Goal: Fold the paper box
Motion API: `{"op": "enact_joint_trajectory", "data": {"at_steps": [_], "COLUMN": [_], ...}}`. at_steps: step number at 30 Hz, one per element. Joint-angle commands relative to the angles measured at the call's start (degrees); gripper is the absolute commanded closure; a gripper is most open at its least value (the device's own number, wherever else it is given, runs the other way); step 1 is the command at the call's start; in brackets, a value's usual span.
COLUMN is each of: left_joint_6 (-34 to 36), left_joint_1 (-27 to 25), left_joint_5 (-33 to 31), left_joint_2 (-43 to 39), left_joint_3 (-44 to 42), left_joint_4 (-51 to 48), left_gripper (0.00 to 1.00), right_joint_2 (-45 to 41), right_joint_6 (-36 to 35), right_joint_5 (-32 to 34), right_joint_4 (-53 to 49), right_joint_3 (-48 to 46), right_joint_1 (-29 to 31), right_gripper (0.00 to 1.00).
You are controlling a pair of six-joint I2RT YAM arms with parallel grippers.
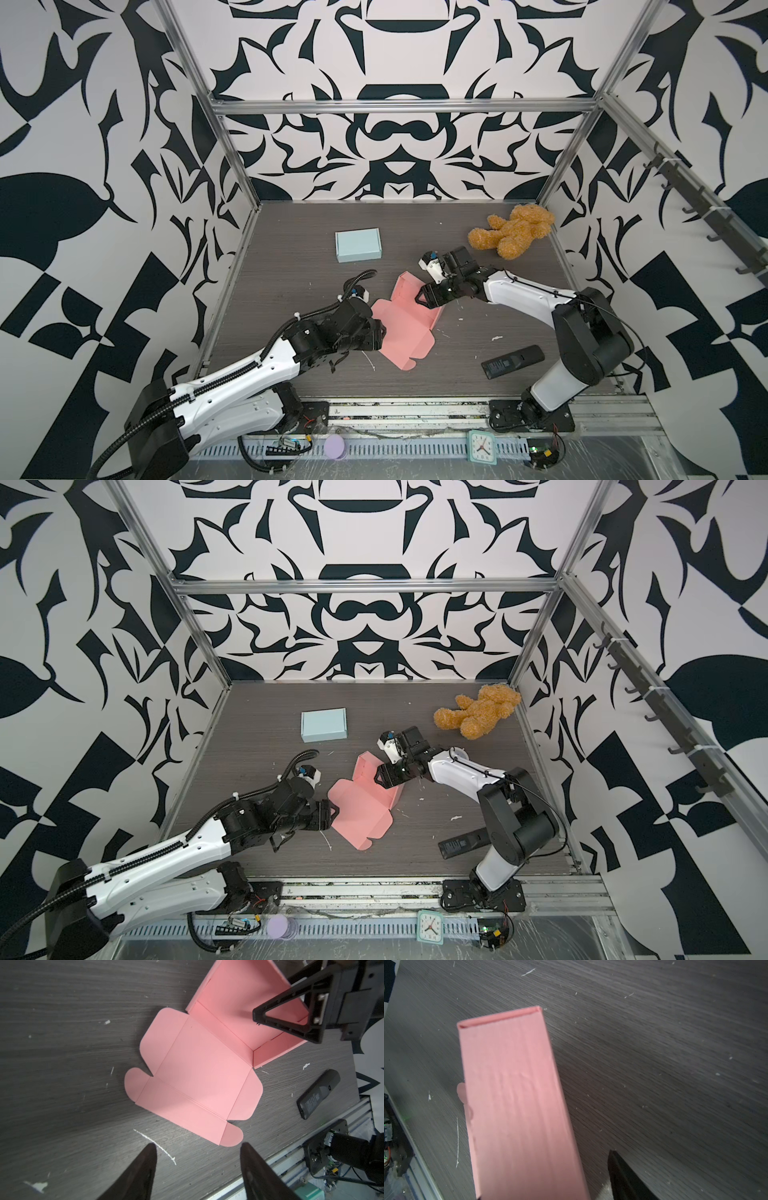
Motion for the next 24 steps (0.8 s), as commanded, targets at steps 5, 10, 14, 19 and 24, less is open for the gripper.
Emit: {"op": "enact_joint_trajectory", "data": {"at_steps": [5, 10, 14, 19, 24], "left_joint_6": [-9.27, -11.29, -12.53, -12.47, -13.58], "left_joint_1": [0.00, 1.46, 2.44, 4.61, 7.32], "left_joint_5": [0.69, 2.50, 3.86, 6.47, 10.92], "left_joint_2": [-2.52, -3.41, -3.61, -2.10, -0.88], "left_joint_3": [-2.24, -4.47, -6.39, -7.45, -10.81], "left_joint_4": [-4.00, -1.36, 2.07, 5.06, 10.94], "left_gripper": [0.31, 0.31, 0.31, 0.31, 0.31], "right_joint_2": [0.83, 1.56, 1.95, 2.94, 3.89], "right_joint_6": [2.05, 2.64, 2.74, 2.82, 3.27], "right_joint_5": [-3.10, -3.74, -3.67, -3.66, -3.57], "right_joint_4": [2.42, 2.85, 3.16, 2.96, 3.82], "right_joint_3": [0.02, -0.39, -0.67, -0.59, -1.10], "right_joint_1": [-1.64, -2.57, -3.11, -3.82, -4.58], "right_gripper": [0.34, 0.34, 0.34, 0.33, 0.32]}}
